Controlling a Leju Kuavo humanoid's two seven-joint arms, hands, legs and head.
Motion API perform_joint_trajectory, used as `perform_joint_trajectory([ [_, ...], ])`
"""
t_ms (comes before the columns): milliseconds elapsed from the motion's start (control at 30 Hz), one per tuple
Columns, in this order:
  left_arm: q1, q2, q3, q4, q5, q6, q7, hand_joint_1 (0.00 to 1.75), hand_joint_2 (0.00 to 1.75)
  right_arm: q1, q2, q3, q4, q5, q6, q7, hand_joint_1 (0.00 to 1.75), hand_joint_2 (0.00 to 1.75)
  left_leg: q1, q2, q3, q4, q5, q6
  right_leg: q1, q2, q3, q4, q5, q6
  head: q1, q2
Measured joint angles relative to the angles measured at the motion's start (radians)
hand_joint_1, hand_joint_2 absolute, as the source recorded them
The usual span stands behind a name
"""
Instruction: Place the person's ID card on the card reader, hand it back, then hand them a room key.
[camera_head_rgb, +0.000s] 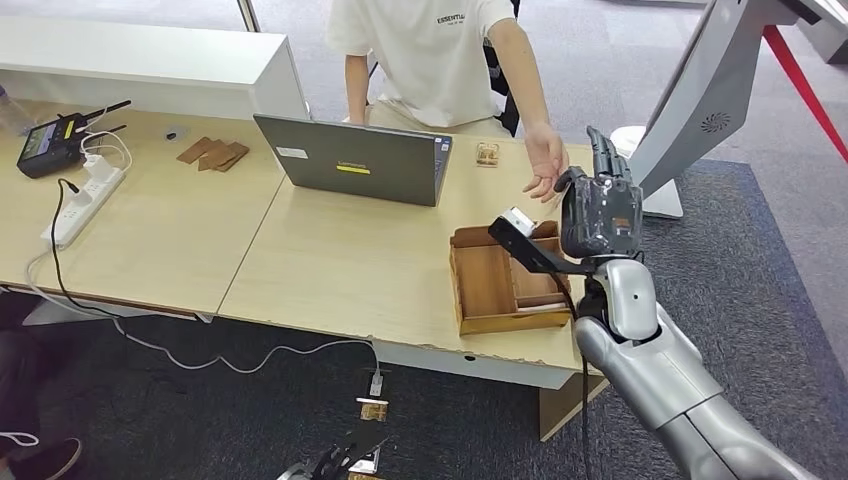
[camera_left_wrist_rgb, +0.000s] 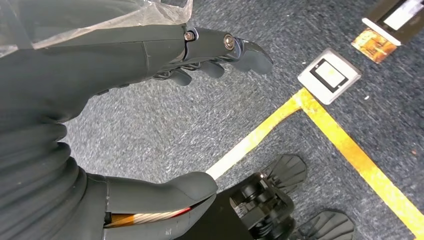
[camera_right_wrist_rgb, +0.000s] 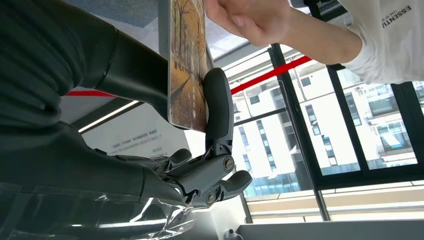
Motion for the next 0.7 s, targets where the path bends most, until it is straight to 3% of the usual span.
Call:
perform_joint_trajectory([
  [200,-0.009,-0.005,-0.003,0.000,-0.016,-0.013,0.005,0.00,1.75,-0.066,0.039,0.008,0.051,0.000,0.042,-0.002,1.75,1.75,0.000,0.000,0.000,0.000,0.001,0.000,0.000,0.000,0.000,0.001,0.000,0.000,0.000,0.000],
  [367,-0.028,-0.023,-0.026,-0.001,-0.052,-0.019,0.002,0.00,1.75,-0.239,0.163,0.031,0.271,0.018,0.168,0.083,1.75,1.75,0.000,-0.001,0.000,0.000,0.001,0.000,0.000,0.000,0.000,0.001,0.000,0.000,0.000,0.000],
  [700,-0.039,-0.032,-0.053,-0.001,-0.082,-0.033,0.002,0.00,1.75,-0.304,0.226,0.053,0.435,0.021,0.211,0.133,1.75,1.75,0.000,-0.001,0.000,0.000,0.001,0.000,0.000,0.000,0.000,0.000,0.000,0.000,0.000,0.000],
])
